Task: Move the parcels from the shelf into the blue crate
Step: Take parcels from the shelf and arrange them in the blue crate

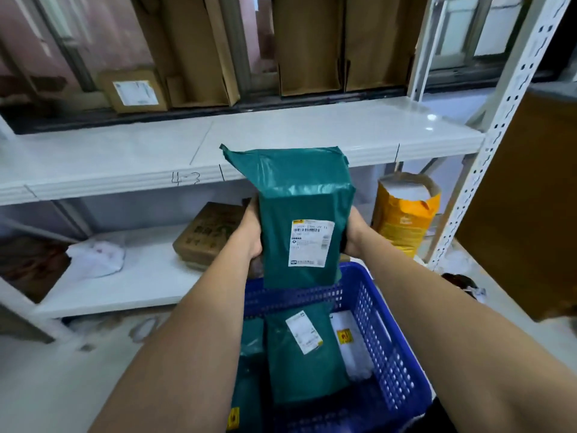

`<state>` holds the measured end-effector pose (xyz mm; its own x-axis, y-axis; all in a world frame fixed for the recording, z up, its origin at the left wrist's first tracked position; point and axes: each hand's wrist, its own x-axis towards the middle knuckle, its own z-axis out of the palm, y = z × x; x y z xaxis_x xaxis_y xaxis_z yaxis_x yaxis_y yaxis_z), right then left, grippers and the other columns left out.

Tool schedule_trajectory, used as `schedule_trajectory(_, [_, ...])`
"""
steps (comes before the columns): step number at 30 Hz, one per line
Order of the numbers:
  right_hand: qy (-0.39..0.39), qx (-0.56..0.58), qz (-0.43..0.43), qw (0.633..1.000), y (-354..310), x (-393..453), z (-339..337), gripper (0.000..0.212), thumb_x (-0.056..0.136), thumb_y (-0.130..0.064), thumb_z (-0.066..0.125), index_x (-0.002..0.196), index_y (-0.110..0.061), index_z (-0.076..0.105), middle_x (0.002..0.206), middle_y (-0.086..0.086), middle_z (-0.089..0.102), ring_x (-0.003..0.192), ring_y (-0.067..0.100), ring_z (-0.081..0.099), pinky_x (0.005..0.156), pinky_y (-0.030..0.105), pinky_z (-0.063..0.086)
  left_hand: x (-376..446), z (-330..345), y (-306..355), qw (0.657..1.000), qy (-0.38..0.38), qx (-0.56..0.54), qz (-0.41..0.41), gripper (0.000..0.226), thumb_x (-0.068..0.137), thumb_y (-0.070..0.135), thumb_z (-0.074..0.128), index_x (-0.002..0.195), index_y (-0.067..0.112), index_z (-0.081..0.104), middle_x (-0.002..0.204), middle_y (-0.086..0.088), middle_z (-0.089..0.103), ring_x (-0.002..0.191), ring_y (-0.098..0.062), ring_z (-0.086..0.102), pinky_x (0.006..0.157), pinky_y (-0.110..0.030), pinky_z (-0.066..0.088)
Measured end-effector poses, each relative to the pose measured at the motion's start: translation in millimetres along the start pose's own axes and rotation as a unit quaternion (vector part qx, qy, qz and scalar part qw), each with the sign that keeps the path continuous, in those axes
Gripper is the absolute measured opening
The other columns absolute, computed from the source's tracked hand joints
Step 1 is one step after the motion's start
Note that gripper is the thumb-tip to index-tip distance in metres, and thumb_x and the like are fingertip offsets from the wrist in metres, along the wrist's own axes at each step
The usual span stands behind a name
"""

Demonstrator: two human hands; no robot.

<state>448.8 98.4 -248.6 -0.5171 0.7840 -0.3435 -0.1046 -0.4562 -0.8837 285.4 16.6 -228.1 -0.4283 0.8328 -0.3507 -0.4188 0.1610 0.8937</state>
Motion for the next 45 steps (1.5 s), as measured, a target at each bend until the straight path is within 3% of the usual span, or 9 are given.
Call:
schedule_trajectory(5, [-0.007, 0.055, 0.056, 0.997, 52, 16, -3, 0.037, 0.094, -0.040, 0.046, 0.094, -0.012, 0.070, 0.098, 0.011, 0.072, 0.091, 0.029, 0.066, 0.098, 0.043, 0.048, 12, -48, -43, 0.999, 0.009, -0.034, -0.025, 0.053, 0.095, 0.058, 0.043, 0.084, 0.015, 0.073, 0.091, -0.012, 0.075, 0.072, -0.028, 0.071, 0.074, -0.036, 0.055])
schedule_trajectory(14, [0.043, 0.075, 0.151, 0.985, 179, 26, -28, 0.043, 0.102, -0.039, 0.036, 0.092, -0.012, 0.068, 0.082, 0.008, 0.076, 0.072, 0.023, 0.073, 0.062, 0.031, 0.059, 18, -111, -186, 0.992, 0.055, -0.008, -0.115, 0.032, 0.099, 0.037, 0.050, 0.086, 0.015, 0.069, 0.089, -0.009, 0.073, 0.075, -0.026, 0.068, 0.071, -0.036, 0.055])
schedule_trajectory(23, [0.172, 0.038, 0.177, 0.968, 259, 54, -49, 0.070, 0.084, -0.076, 0.036, 0.121, -0.023, 0.063, 0.116, 0.012, 0.069, 0.106, 0.033, 0.066, 0.097, 0.051, 0.051, 15, -143, -248, 0.965, 0.126, -0.206, -0.104, 0.059, 0.089, 0.068, 0.045, 0.110, 0.019, 0.070, 0.120, -0.014, 0.069, 0.102, -0.032, 0.068, 0.092, -0.050, 0.052])
schedule_trajectory(27, [0.254, -0.125, 0.077, 0.956, 234, 53, -28, 0.064, 0.096, -0.058, 0.029, 0.132, -0.012, 0.056, 0.128, 0.011, 0.061, 0.115, 0.033, 0.057, 0.106, 0.044, 0.041, 10, -150, -227, 0.960, 0.102, -0.245, -0.090, 0.074, 0.080, 0.079, 0.044, 0.120, 0.021, 0.067, 0.114, -0.009, 0.072, 0.108, -0.029, 0.068, 0.098, -0.048, 0.049])
schedule_trajectory(30, [0.370, -0.307, -0.070, 0.874, 206, 45, -19, 0.049, 0.104, -0.036, 0.027, 0.116, -0.004, 0.062, 0.112, 0.017, 0.067, 0.110, 0.037, 0.058, 0.111, 0.046, 0.033, 10, -153, -214, 0.978, 0.104, -0.147, -0.101, 0.052, 0.083, 0.059, 0.063, 0.118, 0.021, 0.066, 0.113, -0.006, 0.073, 0.105, -0.028, 0.069, 0.095, -0.051, 0.051])
schedule_trajectory(36, [0.127, -0.575, -0.058, 0.806, 223, 49, -1, 0.055, 0.103, -0.046, 0.022, 0.154, -0.025, 0.021, 0.163, 0.009, 0.011, 0.148, 0.031, 0.017, 0.120, 0.051, 0.014, 27, -132, -223, 0.953, 0.274, 0.078, -0.102, 0.046, 0.084, 0.011, 0.070, 0.125, 0.024, 0.055, 0.119, -0.007, 0.066, 0.101, -0.025, 0.063, 0.085, -0.041, 0.052])
schedule_trajectory(39, [0.104, -0.573, -0.049, 0.812, 241, 49, -4, 0.056, 0.102, -0.049, 0.021, 0.155, -0.035, 0.008, 0.164, 0.004, 0.000, 0.150, 0.029, 0.010, 0.119, 0.049, 0.021, 22, -120, -224, 0.875, 0.367, 0.303, 0.082, 0.046, 0.088, 0.006, 0.055, 0.133, 0.017, 0.054, 0.136, -0.009, 0.051, 0.117, -0.028, 0.057, 0.102, -0.040, 0.046])
schedule_trajectory(42, [0.095, -0.563, -0.041, 0.820, 243, 47, 5, 0.064, 0.093, -0.061, 0.011, 0.152, -0.037, 0.014, 0.164, 0.000, 0.002, 0.147, 0.030, 0.018, 0.111, 0.050, 0.036, 21, -98, -219, 0.796, 0.262, 0.489, 0.242, 0.046, 0.097, 0.017, 0.043, 0.143, 0.022, 0.044, 0.152, -0.004, 0.037, 0.138, -0.023, 0.039, 0.114, -0.044, 0.034])
schedule_trajectory(45, [0.106, -0.542, -0.020, 0.833, 235, 41, 7, 0.057, 0.100, -0.053, 0.020, 0.153, -0.040, 0.007, 0.162, 0.012, 0.011, 0.135, 0.034, 0.042, 0.100, 0.046, 0.046, 28, -89, -227, 0.783, 0.182, 0.568, 0.174, 0.054, 0.103, 0.033, 0.033, 0.155, 0.029, 0.017, 0.162, -0.003, 0.017, 0.147, -0.023, 0.025, 0.119, -0.046, 0.025])
